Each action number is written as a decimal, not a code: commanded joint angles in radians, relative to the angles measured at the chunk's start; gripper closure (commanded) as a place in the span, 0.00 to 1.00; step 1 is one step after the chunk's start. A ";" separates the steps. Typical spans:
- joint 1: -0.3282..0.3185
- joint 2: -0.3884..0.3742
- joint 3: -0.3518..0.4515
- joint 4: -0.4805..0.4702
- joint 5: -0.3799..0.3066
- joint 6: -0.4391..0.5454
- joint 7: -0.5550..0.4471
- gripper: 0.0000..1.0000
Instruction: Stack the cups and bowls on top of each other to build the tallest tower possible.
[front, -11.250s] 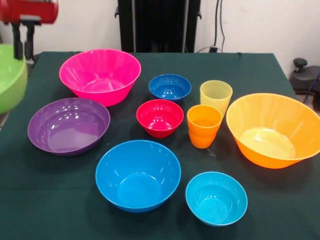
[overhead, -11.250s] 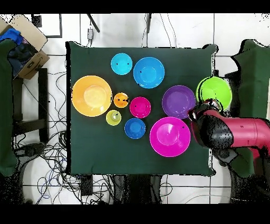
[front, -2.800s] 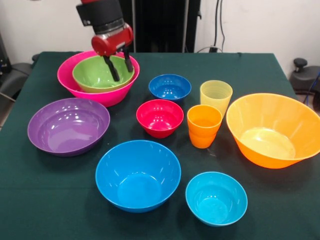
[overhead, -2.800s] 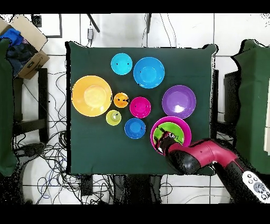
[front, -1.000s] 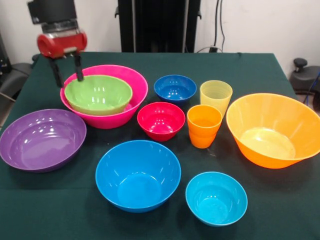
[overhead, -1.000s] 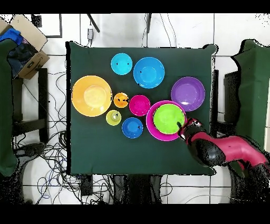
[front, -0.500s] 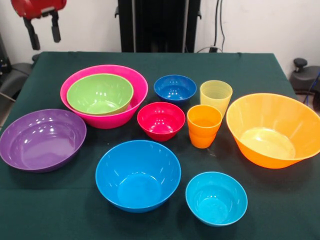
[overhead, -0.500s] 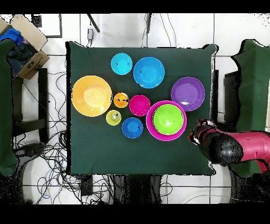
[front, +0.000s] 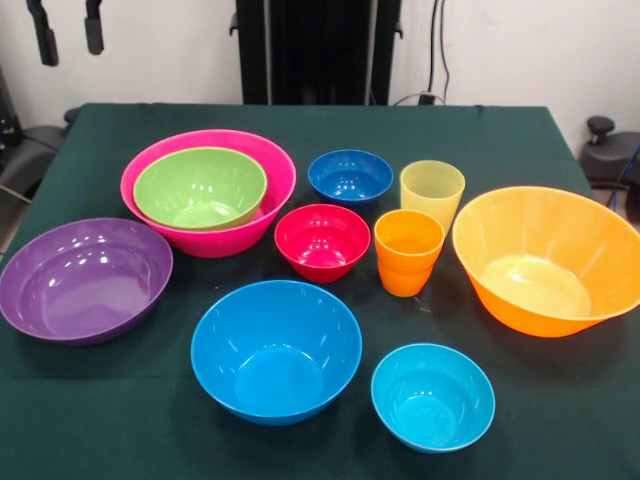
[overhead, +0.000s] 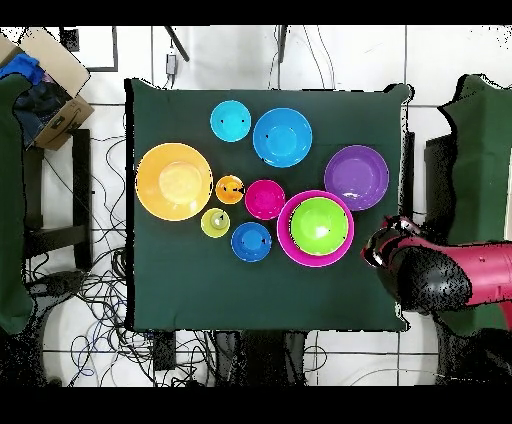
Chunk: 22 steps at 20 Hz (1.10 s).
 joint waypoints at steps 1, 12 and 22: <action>-0.015 0.133 0.047 0.011 -0.110 -0.046 -0.394 0.00; -0.050 0.330 0.034 -0.050 -0.228 -0.128 -0.491 0.00; -0.116 0.396 0.108 -0.132 -0.172 -0.041 -0.823 0.00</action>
